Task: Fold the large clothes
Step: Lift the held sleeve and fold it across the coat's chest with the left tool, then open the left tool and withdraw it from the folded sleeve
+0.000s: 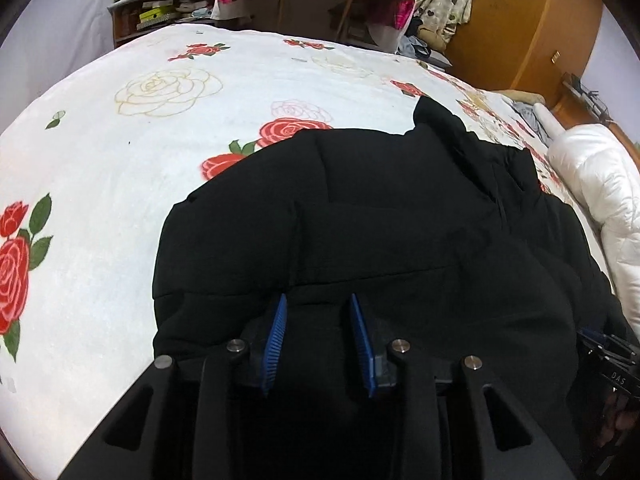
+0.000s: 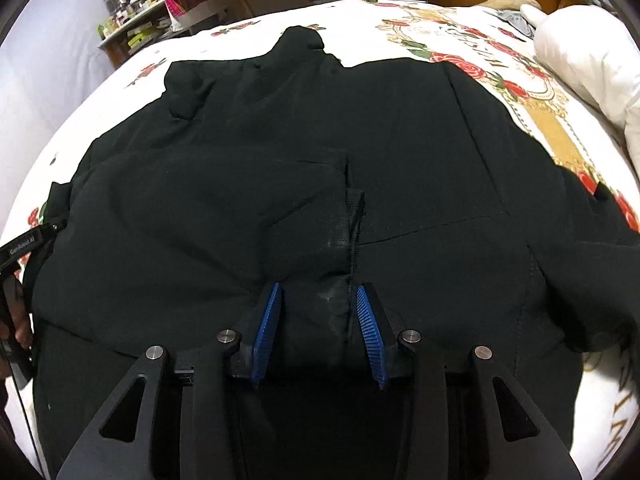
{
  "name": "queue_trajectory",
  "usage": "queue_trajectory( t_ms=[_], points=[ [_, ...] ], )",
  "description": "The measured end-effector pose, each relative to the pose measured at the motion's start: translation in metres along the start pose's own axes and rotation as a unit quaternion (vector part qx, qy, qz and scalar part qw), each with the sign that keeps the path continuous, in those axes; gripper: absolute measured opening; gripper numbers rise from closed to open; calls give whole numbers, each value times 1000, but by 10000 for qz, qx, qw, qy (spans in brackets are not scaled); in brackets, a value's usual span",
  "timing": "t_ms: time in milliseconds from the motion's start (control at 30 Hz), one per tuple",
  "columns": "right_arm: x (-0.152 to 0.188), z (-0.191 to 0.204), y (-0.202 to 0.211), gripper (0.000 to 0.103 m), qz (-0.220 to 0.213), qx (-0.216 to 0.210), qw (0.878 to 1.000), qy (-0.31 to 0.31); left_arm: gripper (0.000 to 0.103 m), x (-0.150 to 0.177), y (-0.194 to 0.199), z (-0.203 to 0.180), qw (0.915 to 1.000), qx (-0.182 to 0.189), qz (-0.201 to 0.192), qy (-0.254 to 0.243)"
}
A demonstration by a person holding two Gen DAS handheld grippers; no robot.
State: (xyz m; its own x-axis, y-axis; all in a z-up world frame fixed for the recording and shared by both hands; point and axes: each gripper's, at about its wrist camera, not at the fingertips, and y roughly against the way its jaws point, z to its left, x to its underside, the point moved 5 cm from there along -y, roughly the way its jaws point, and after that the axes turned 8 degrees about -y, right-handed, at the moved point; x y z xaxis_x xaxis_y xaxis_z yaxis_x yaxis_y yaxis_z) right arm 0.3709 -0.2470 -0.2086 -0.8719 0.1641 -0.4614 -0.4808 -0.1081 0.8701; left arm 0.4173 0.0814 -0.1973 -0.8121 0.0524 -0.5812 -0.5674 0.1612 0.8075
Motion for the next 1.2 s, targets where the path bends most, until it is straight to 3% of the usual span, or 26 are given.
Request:
queue_trajectory(
  t_ms=[133,300,467,733,833,1000,1200],
  points=[
    [1,10,28,40,-141,378,9986,355,34,3,32,6,9996,116,-59,257],
    [21,12,86,40,-459,318,9980,304,34,27,102,-3,9990,46,-351,267],
    [61,8,150,42,-744,253,9967,221,34,62,171,-34,9986,-83,-520,4],
    [122,-18,248,42,-1034,224,9944,-39,34,115,253,-101,9981,138,-586,-155],
    [138,-32,275,47,-1120,199,9933,-213,34,134,272,-123,9978,216,-550,-284],
    [159,-49,302,47,-1189,292,9918,-367,34,153,291,-145,9975,258,-500,-425],
    [171,-63,317,47,-1221,364,9907,-479,34,153,302,-158,9969,190,-559,-511]
  ],
)
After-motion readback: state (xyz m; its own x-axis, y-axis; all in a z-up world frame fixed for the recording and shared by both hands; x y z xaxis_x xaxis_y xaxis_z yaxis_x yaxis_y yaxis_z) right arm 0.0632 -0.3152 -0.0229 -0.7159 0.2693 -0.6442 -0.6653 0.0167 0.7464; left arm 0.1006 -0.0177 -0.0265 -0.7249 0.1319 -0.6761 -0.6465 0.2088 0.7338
